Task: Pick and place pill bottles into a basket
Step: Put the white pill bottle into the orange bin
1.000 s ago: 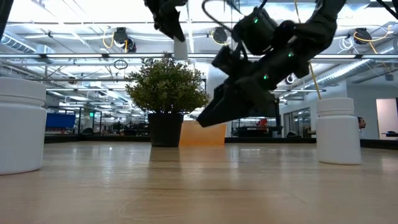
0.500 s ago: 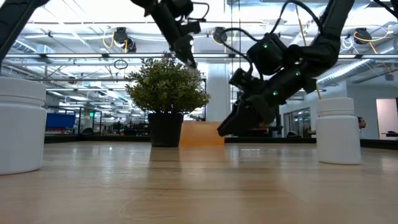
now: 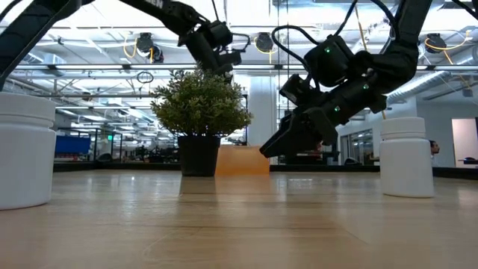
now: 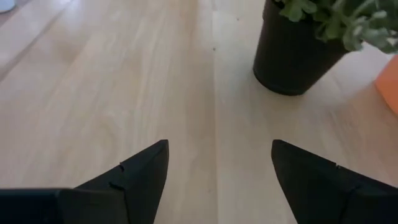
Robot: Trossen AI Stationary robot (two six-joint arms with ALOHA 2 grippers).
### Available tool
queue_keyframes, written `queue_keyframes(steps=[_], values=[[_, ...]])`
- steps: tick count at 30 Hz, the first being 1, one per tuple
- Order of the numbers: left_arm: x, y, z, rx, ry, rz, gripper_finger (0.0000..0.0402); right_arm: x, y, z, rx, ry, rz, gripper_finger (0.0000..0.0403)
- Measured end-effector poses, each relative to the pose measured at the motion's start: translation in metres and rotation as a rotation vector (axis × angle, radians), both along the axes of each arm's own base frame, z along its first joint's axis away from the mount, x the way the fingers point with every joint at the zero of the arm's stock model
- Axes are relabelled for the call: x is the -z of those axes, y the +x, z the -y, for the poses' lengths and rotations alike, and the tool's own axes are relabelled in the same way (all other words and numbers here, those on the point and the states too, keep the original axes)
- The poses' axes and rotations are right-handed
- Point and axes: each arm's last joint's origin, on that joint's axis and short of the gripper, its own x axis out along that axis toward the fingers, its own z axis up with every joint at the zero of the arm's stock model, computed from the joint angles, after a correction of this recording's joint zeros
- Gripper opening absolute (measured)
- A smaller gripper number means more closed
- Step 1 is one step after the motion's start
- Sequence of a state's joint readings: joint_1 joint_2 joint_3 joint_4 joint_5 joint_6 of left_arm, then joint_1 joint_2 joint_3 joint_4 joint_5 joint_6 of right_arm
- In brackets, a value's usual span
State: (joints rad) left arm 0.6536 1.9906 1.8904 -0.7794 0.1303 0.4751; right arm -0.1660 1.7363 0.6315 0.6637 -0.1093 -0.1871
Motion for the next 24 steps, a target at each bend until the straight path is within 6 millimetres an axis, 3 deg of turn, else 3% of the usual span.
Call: queue_keyframes(steps=[24], values=[[0.0024,-0.0069,-0.0083,0.127,-0.081,0.059,0.016,-0.0012,0.0018,-0.0075,-0.034,-0.016,0.014,0.027]])
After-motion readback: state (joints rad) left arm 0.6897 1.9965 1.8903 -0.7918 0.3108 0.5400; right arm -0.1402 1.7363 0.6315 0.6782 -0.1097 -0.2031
